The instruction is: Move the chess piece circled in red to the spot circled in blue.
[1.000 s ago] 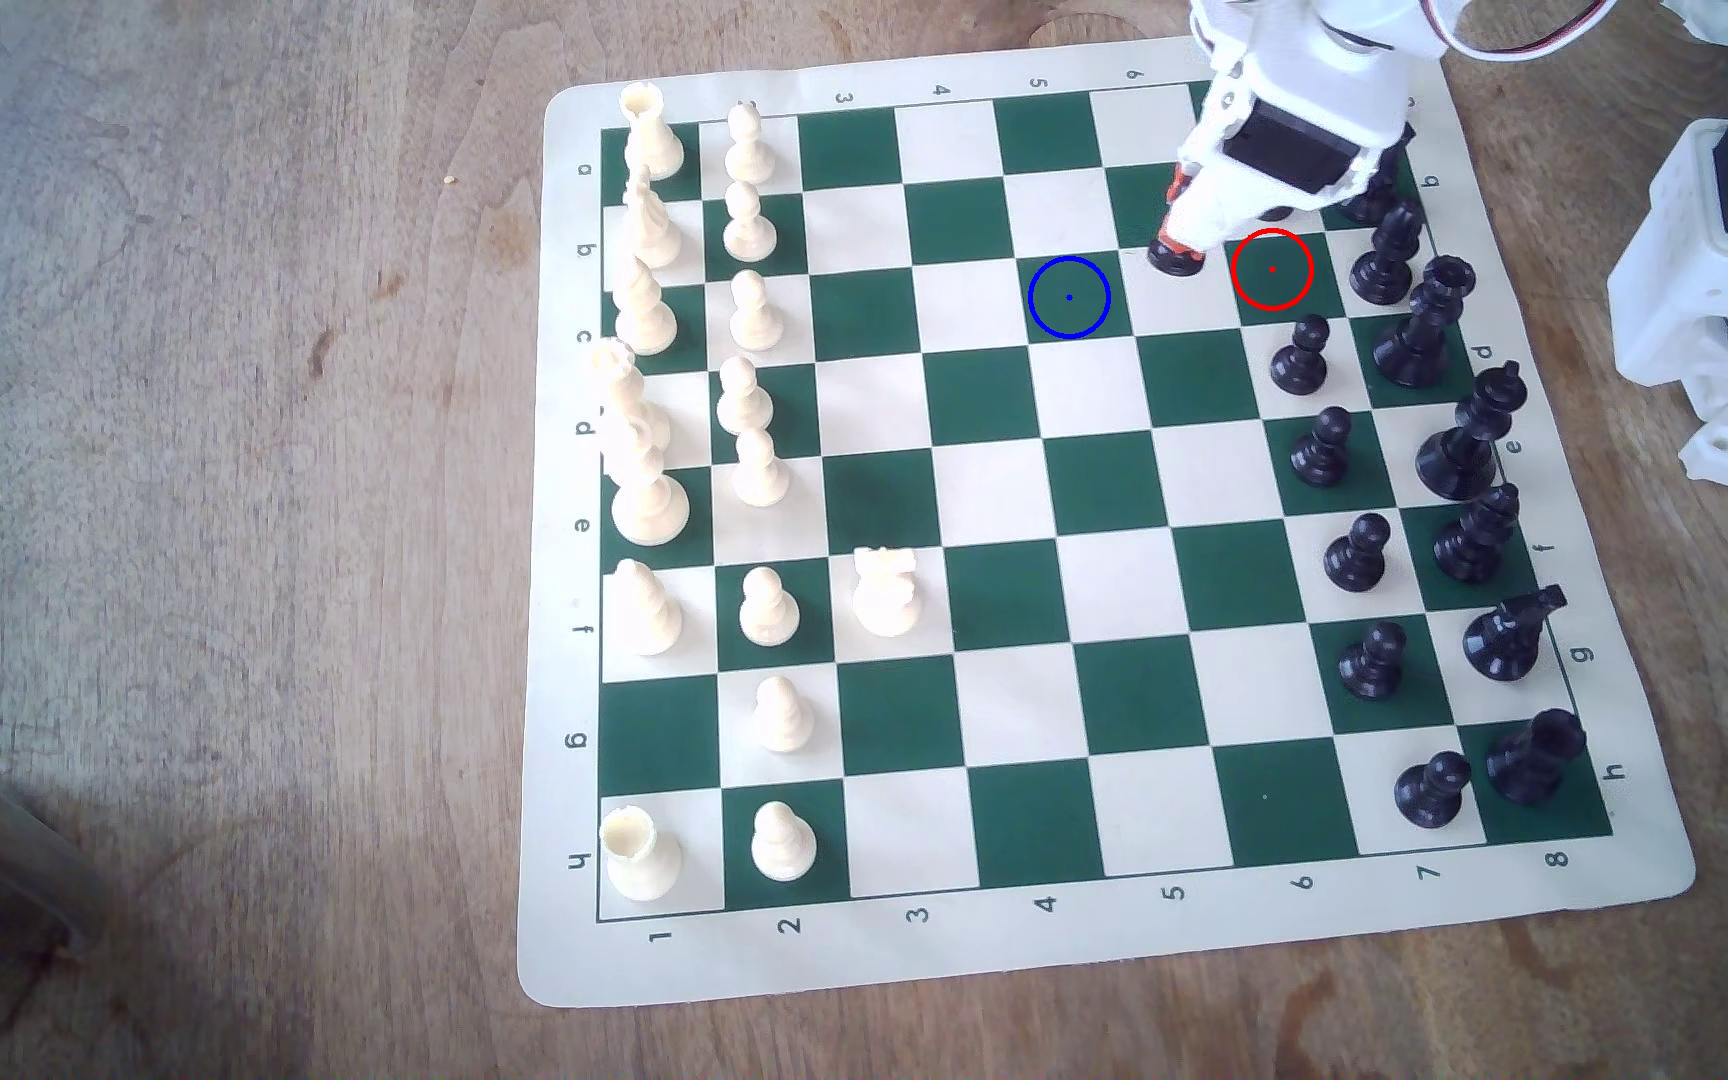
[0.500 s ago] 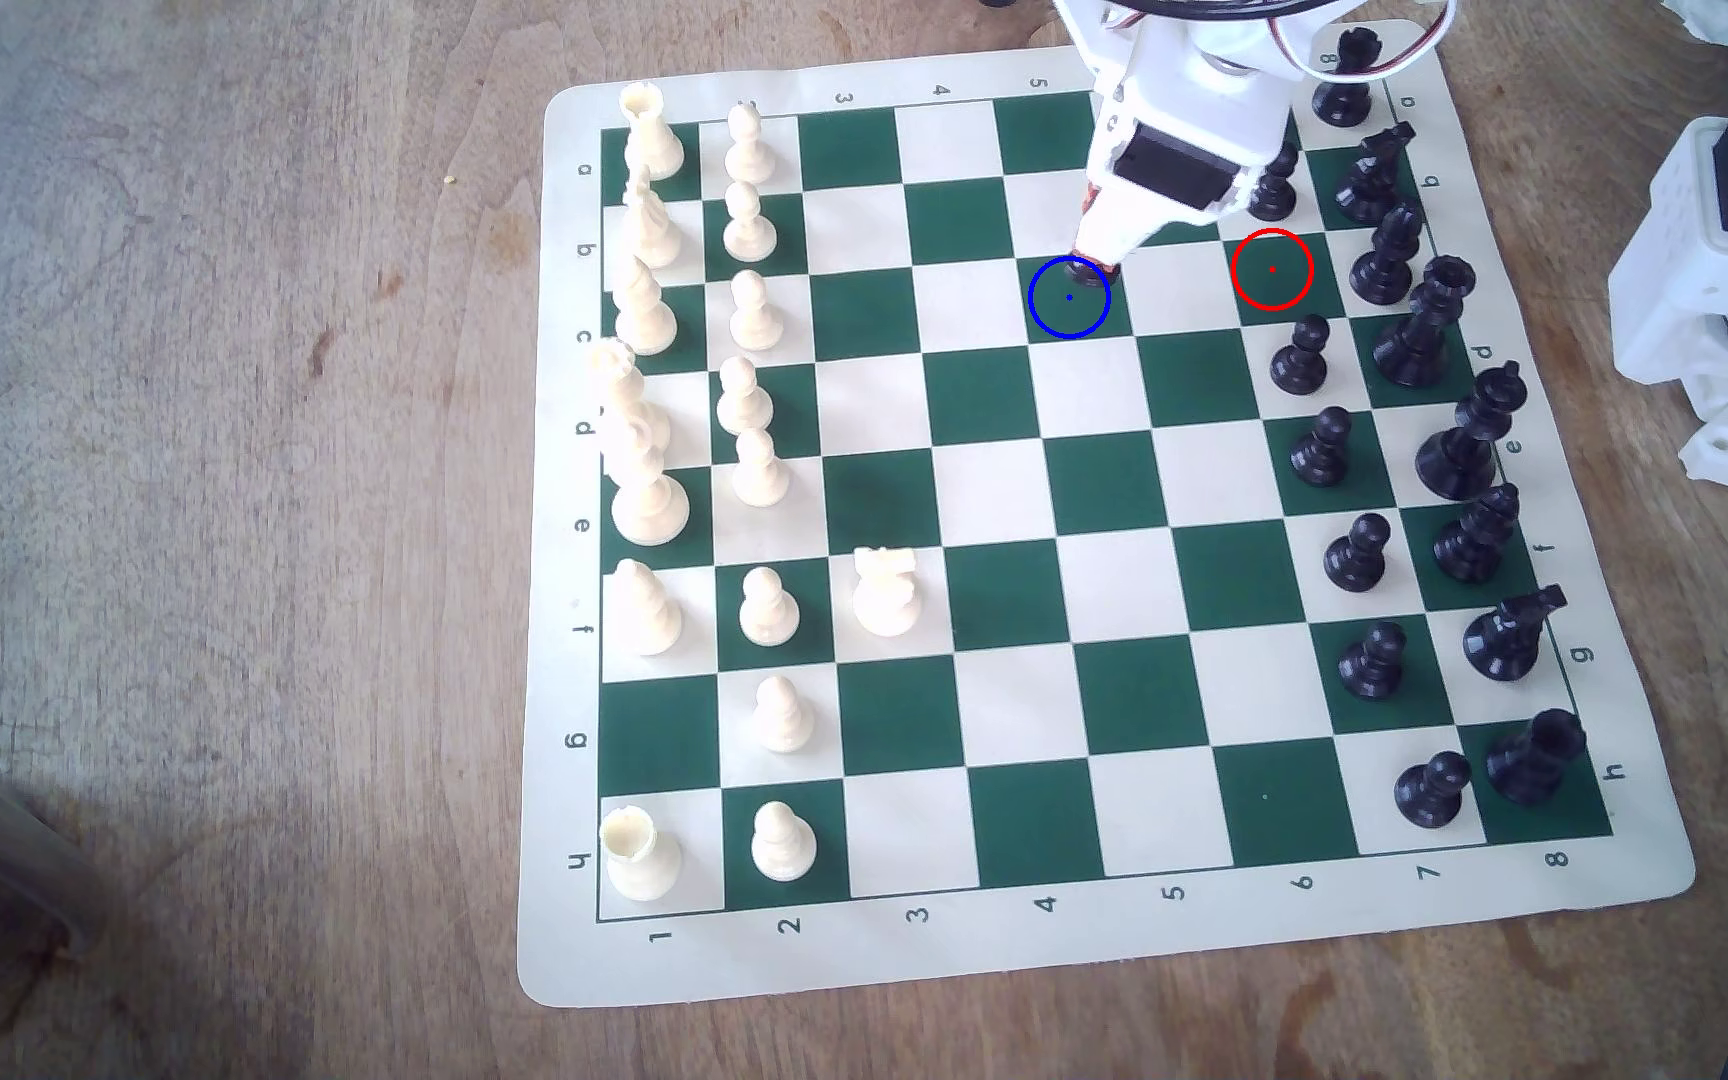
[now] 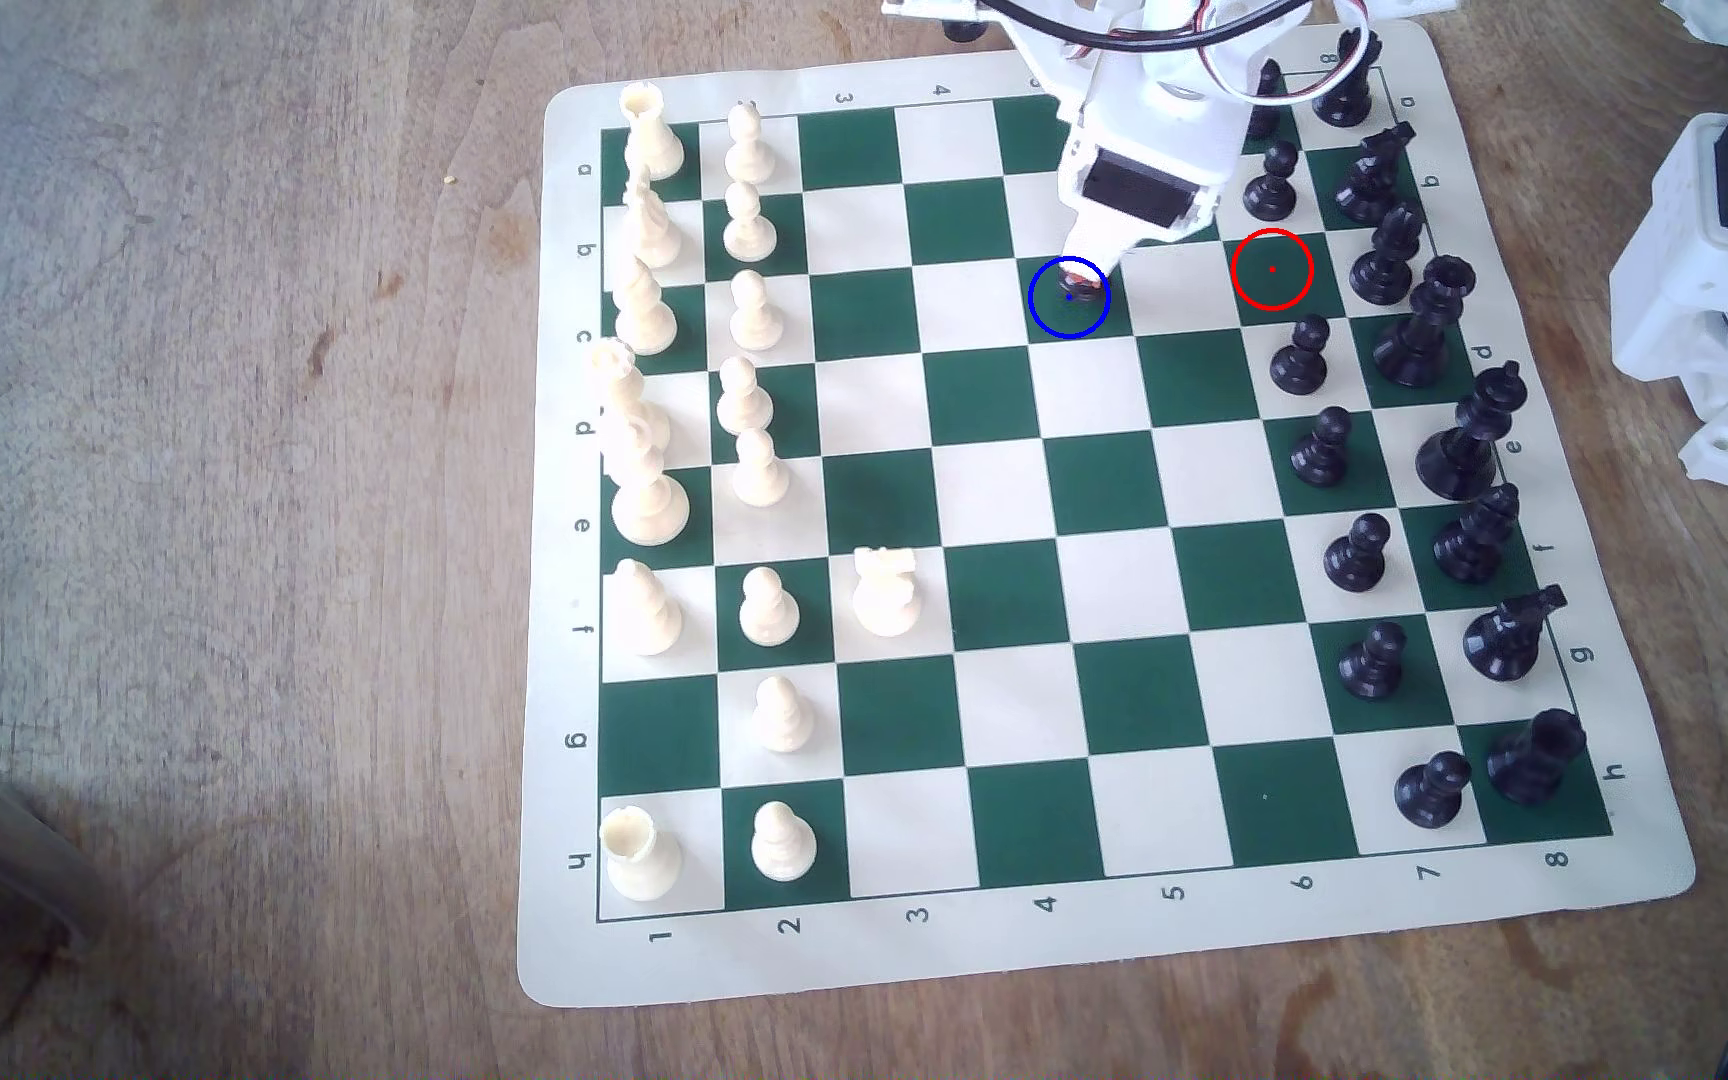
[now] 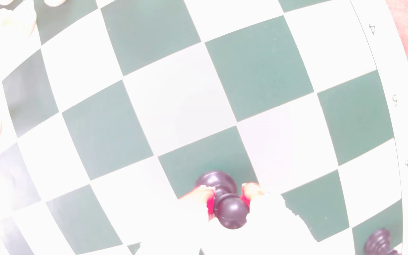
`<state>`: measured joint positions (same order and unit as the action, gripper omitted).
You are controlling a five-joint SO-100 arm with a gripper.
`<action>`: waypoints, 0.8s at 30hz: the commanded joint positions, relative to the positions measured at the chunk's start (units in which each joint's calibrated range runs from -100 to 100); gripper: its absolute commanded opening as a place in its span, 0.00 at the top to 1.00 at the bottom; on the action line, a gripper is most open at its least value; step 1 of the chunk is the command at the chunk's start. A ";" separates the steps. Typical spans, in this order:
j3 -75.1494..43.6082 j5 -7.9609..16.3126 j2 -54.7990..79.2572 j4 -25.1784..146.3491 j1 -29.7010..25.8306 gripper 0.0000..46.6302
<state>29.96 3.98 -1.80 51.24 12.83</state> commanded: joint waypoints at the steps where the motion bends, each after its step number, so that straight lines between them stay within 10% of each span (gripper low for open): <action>1: -3.76 -0.29 -0.66 -0.70 -0.12 0.99; 22: -4.12 -0.44 0.53 -2.10 -0.75 0.99; 24: -4.03 -0.44 0.61 -2.10 -0.83 0.82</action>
<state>29.60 3.79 -0.38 49.64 12.02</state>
